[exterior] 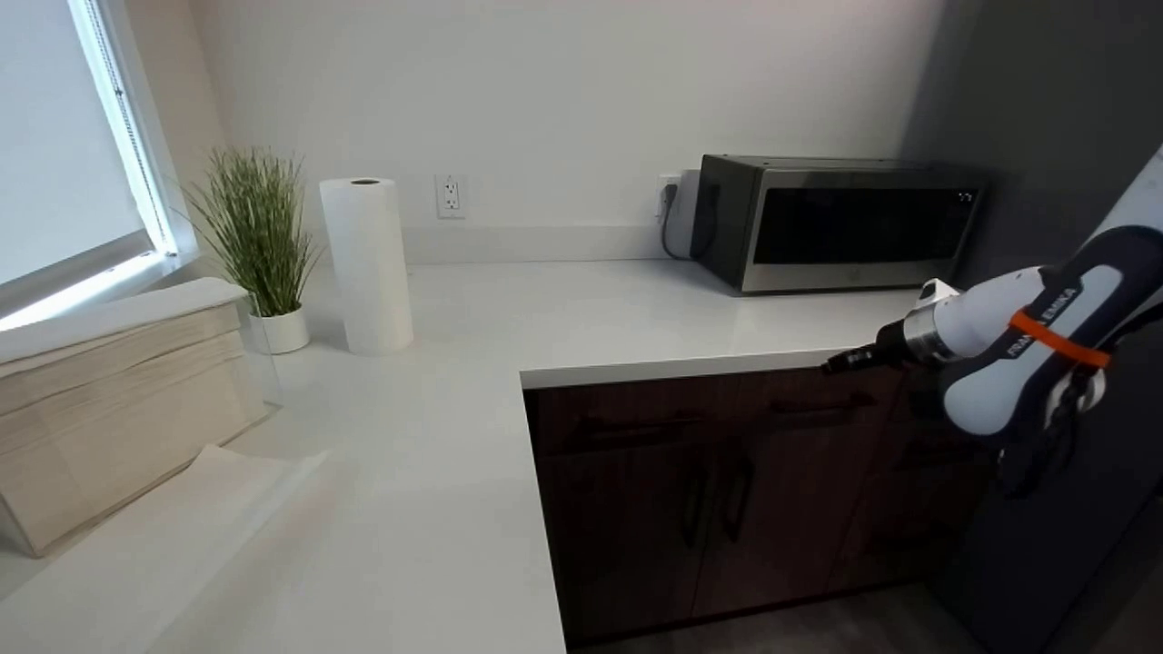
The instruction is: Close the open drawer.
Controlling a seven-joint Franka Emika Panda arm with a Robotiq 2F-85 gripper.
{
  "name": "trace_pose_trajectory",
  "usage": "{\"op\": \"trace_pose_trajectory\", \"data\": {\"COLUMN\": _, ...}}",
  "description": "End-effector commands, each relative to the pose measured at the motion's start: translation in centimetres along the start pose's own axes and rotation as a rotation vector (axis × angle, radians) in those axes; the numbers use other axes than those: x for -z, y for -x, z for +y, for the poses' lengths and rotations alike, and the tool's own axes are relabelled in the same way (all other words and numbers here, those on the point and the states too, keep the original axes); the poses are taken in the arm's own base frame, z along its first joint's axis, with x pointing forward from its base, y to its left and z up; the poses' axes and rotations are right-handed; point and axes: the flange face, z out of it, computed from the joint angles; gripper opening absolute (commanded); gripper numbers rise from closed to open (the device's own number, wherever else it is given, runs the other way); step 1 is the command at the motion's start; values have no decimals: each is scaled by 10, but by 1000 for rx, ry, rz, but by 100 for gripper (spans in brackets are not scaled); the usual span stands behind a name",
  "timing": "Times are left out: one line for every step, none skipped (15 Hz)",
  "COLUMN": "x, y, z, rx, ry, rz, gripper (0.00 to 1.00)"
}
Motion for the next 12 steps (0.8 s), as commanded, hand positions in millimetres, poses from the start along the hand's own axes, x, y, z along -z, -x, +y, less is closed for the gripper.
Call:
{"op": "trace_pose_trajectory", "data": {"x": 61, "y": 7, "z": -40, "rx": 49, "ry": -94, "rz": -136, "gripper": 84}}
{"op": "trace_pose_trajectory", "data": {"x": 68, "y": 12, "z": -57, "rx": 56, "ry": -129, "rz": -161, "gripper": 92}}
{"op": "trace_pose_trajectory", "data": {"x": 73, "y": 19, "z": -71, "rx": 66, "ry": -160, "rz": -190, "gripper": 99}}
{"op": "trace_pose_trajectory", "data": {"x": 78, "y": 28, "z": -86, "rx": 71, "ry": -196, "rz": -216, "gripper": 100}}
{"op": "trace_pose_trajectory", "data": {"x": 80, "y": 37, "z": -97, "rx": 74, "ry": -230, "rz": -245, "gripper": 100}}
{"op": "trace_pose_trajectory", "data": {"x": 81, "y": 47, "z": -108, "rx": 67, "ry": -255, "rz": -278, "gripper": 100}}
{"op": "trace_pose_trajectory", "data": {"x": 83, "y": 57, "z": -117, "rx": 66, "ry": -294, "rz": -301, "gripper": 100}}
{"op": "trace_pose_trajectory", "data": {"x": 85, "y": 68, "z": -125, "rx": 67, "ry": -326, "rz": -326, "gripper": 100}}
{"op": "trace_pose_trajectory", "data": {"x": 88, "y": 78, "z": -133, "rx": 64, "ry": -346, "rz": -354, "gripper": 100}}
{"op": "trace_pose_trajectory", "data": {"x": 91, "y": 88, "z": -142, "rx": 69, "ry": -374, "rz": -378, "gripper": 100}}
{"op": "trace_pose_trajectory", "data": {"x": 93, "y": 99, "z": -149, "rx": 66, "ry": -396, "rz": -405, "gripper": 100}}
{"op": "trace_pose_trajectory", "data": {"x": 94, "y": 108, "z": -156, "rx": 64, "ry": -412, "rz": -436, "gripper": 100}}
